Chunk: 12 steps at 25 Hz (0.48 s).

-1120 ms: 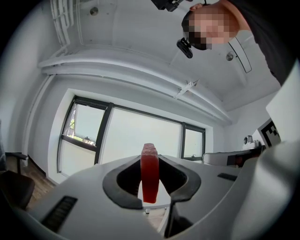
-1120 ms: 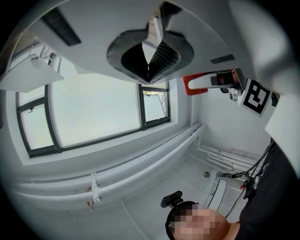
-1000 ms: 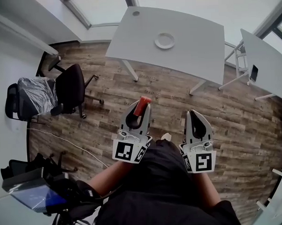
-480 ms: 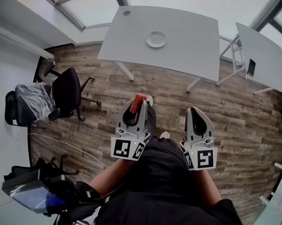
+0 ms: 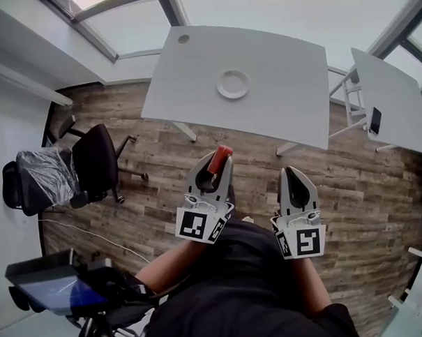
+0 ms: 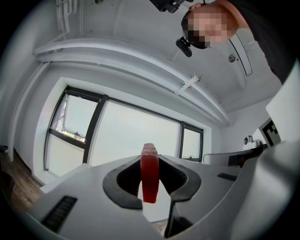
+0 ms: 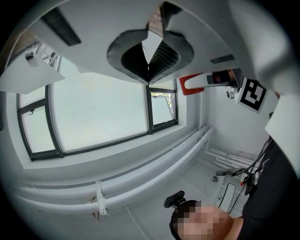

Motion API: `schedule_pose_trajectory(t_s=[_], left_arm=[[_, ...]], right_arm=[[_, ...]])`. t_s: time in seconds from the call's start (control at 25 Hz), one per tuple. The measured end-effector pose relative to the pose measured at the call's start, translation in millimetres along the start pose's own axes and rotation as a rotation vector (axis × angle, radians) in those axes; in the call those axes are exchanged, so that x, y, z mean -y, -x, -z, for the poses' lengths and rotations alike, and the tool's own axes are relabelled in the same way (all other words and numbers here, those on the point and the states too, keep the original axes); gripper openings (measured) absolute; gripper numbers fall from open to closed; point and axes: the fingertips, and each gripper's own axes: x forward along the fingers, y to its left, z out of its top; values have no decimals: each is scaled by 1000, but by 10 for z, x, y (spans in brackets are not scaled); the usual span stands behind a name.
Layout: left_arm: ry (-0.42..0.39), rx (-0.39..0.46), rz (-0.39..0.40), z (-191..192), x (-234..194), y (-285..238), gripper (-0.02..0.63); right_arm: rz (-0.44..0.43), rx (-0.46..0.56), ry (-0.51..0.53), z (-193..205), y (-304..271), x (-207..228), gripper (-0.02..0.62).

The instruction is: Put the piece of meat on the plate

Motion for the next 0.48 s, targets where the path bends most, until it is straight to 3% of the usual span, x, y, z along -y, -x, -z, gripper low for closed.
schedule_pose_trajectory(t_s=[0.32, 0.48], left_arm=[[27, -46, 12, -59, -764, -630, 95], [37, -56, 31, -125, -1093, -910, 95]], right_arm=[[-56, 11, 11, -248, -1142, -35, 6], [-39, -2, 25, -286, -1563, -30, 6]])
